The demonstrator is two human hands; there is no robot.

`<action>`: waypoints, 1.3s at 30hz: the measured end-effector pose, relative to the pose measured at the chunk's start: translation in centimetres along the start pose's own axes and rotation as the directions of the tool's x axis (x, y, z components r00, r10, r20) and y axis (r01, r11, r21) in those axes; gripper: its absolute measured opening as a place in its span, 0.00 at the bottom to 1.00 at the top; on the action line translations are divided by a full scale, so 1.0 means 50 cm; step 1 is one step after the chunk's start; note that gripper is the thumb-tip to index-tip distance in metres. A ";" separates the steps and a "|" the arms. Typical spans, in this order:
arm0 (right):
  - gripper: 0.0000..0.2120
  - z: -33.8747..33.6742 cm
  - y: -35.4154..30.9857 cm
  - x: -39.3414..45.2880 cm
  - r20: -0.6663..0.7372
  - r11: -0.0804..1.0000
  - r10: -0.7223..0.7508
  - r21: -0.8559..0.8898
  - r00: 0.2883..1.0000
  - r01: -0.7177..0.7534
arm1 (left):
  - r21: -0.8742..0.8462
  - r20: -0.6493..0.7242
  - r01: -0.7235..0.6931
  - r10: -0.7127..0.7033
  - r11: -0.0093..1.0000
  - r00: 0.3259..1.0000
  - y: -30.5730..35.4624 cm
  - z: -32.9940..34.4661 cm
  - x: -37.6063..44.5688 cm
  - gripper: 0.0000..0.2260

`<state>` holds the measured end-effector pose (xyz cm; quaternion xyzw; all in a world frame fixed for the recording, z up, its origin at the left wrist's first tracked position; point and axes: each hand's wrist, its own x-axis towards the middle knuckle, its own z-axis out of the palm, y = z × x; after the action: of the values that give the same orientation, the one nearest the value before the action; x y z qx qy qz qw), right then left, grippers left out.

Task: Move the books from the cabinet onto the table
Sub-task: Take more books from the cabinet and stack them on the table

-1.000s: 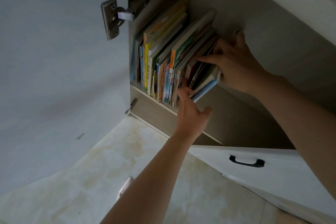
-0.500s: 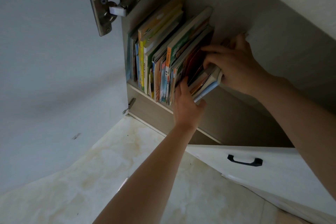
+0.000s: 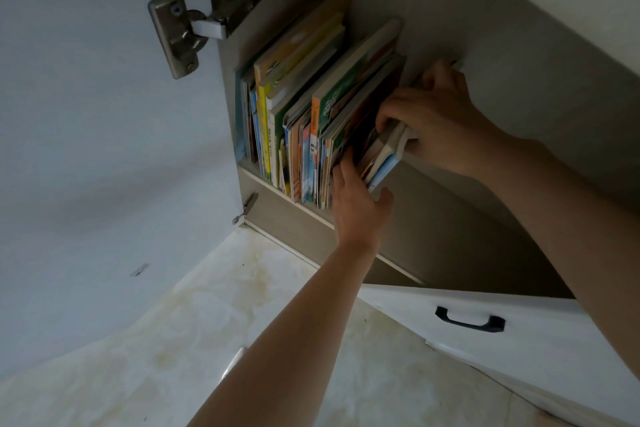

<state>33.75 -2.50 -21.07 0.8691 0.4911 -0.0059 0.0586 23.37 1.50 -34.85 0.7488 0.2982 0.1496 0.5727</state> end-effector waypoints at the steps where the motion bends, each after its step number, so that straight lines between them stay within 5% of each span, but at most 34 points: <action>1: 0.13 -0.001 0.003 -0.001 0.008 1.000 0.002 0.011 1.000 -0.002 | 0.029 -0.012 -0.012 0.013 1.000 1.000 -0.001 0.000 0.002 0.34; 6: 0.11 -0.011 0.007 -0.025 0.041 1.000 -0.006 0.009 0.999 0.006 | 0.083 -0.063 -0.037 0.042 0.996 0.997 -0.006 0.004 0.000 0.24; 11: 0.12 -0.026 -0.045 -0.082 0.117 0.998 0.053 0.013 0.992 -0.054 | -0.116 0.024 -0.007 0.010 0.993 1.000 0.001 -0.033 -0.080 0.13; 15: 0.14 -0.021 -0.094 -0.124 0.015 1.000 -0.007 0.029 1.000 0.006 | -0.151 0.034 -0.087 0.093 0.985 0.995 -0.028 -0.099 -0.123 0.13; 21: 0.15 0.010 -0.162 -0.114 -0.058 0.992 -0.104 0.062 0.993 0.107 | -0.293 0.066 0.060 -0.042 0.954 0.997 -0.063 -0.167 -0.115 0.21; 24: 0.25 0.012 -0.161 -0.114 -0.151 0.989 0.009 0.150 0.988 0.014 | -0.363 0.058 0.082 -0.065 0.928 0.996 -0.073 -0.179 -0.099 0.21; 27: 0.43 0.025 -0.130 -0.132 -0.191 0.915 0.327 0.307 0.925 -0.260 | -0.419 0.081 0.122 -0.097 0.900 0.992 -0.086 -0.188 -0.093 0.24; 30: 0.54 0.053 -0.095 -0.150 0.065 0.527 0.649 0.680 0.758 -0.510 | -0.453 0.094 0.148 -0.118 0.879 0.989 -0.095 -0.199 -0.092 0.25; 32: 0.51 0.082 -0.085 -0.154 0.296 0.336 0.622 0.736 0.725 -0.588 | -0.460 0.119 0.170 -0.129 0.871 0.984 -0.104 -0.208 -0.089 0.24; 35: 0.35 0.131 -0.083 -0.156 0.492 0.371 0.475 0.640 0.730 -0.673 | -0.444 0.156 0.176 -0.117 0.879 0.981 -0.118 -0.221 -0.079 0.23; 39: 0.27 0.167 -0.088 -0.156 0.461 0.379 0.443 0.682 0.769 -0.626 | -0.453 0.165 0.198 -0.136 0.869 0.977 -0.124 -0.231 -0.078 0.23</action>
<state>26.33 -7.81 -29.23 0.9014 0.1143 -0.2964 -0.2943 12.08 8.98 -36.82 0.5682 0.2799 0.1187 0.7647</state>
